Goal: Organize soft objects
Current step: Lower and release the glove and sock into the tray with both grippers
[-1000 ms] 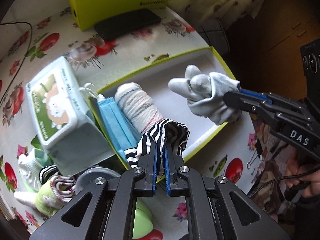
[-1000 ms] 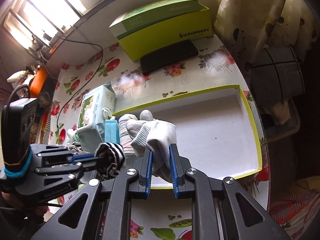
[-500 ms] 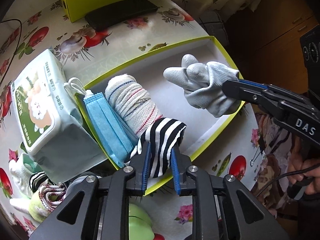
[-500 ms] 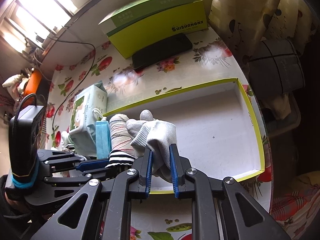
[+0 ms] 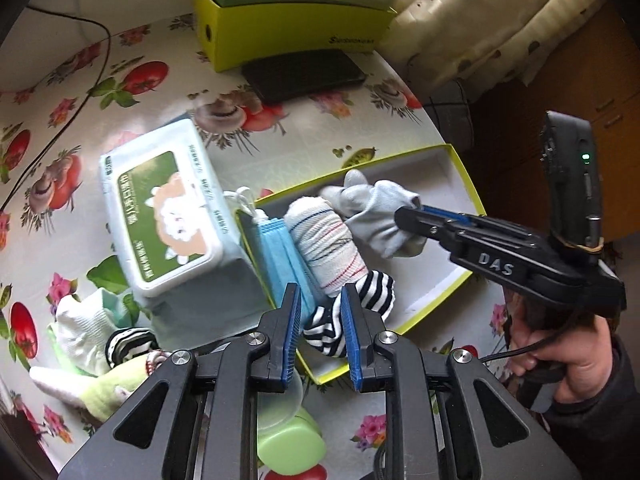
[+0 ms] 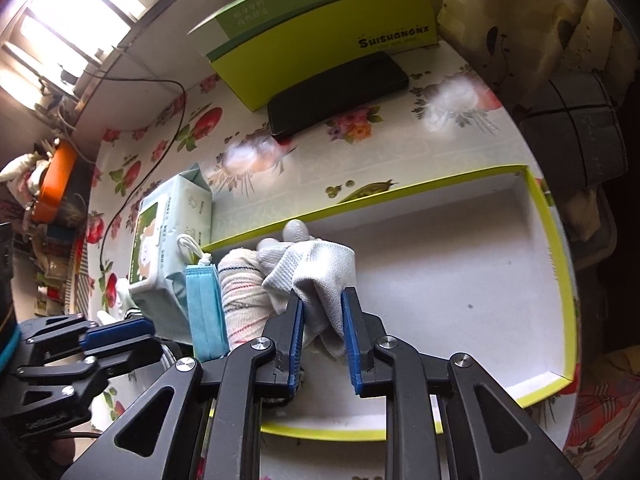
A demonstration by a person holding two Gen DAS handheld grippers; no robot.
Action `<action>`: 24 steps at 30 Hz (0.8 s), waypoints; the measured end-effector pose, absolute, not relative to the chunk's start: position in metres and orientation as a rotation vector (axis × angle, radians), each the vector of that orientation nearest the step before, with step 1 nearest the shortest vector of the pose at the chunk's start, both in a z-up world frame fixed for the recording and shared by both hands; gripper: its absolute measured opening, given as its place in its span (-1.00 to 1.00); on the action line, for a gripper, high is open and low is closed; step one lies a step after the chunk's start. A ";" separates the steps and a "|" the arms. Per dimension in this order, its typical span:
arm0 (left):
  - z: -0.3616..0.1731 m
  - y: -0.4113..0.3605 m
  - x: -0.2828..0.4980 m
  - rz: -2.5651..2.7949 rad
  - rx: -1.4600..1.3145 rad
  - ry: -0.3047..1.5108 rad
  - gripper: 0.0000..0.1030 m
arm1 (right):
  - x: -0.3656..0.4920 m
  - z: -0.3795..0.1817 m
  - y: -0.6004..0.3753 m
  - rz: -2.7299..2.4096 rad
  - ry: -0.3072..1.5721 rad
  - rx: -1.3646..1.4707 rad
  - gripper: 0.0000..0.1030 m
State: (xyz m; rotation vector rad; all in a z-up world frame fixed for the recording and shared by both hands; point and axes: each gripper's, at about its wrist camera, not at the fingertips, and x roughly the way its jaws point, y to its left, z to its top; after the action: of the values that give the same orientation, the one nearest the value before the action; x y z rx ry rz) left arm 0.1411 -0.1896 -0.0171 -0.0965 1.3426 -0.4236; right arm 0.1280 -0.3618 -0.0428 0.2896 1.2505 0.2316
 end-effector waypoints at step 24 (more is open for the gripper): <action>0.014 -0.161 0.116 -0.348 -0.116 1.264 -0.58 | 0.087 0.019 -0.340 0.317 1.183 0.241 -0.05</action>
State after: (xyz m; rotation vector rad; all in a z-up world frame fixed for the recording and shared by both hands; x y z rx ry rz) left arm 0.1160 -0.1610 0.0144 -0.1155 1.2640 -0.3480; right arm 0.0874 -0.3400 0.0193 0.2414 1.1831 0.3169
